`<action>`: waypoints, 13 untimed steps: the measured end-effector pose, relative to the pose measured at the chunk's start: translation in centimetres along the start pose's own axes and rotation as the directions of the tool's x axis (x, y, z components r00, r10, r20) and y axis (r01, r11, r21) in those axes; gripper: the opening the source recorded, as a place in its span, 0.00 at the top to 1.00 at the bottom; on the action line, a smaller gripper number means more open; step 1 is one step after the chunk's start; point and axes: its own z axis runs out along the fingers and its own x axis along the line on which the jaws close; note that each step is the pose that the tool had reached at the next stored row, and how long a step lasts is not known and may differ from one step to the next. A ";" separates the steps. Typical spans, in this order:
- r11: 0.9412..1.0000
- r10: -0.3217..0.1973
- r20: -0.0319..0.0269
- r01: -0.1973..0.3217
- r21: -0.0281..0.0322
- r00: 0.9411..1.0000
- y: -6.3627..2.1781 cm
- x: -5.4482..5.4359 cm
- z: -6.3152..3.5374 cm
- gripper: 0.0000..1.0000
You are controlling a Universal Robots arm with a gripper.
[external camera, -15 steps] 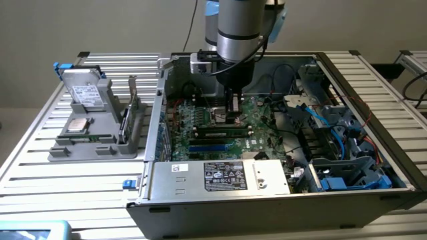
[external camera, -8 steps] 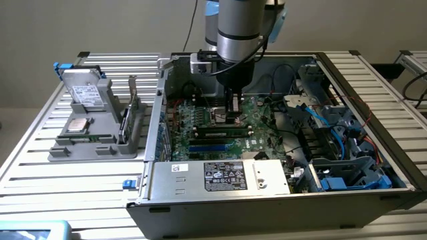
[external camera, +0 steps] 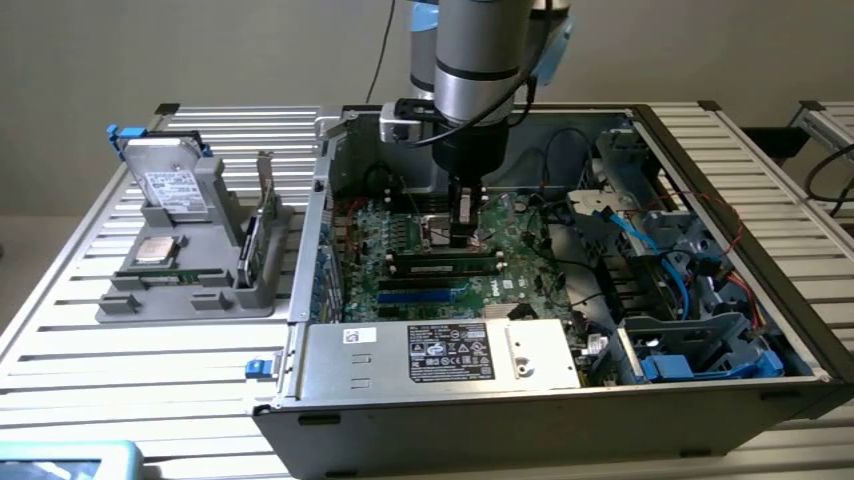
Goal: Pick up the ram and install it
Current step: 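Press down the ram until it locks into place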
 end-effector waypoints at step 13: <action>0.985 0.171 -0.004 -0.171 -0.009 0.985 0.00 0.0 0.03 0.89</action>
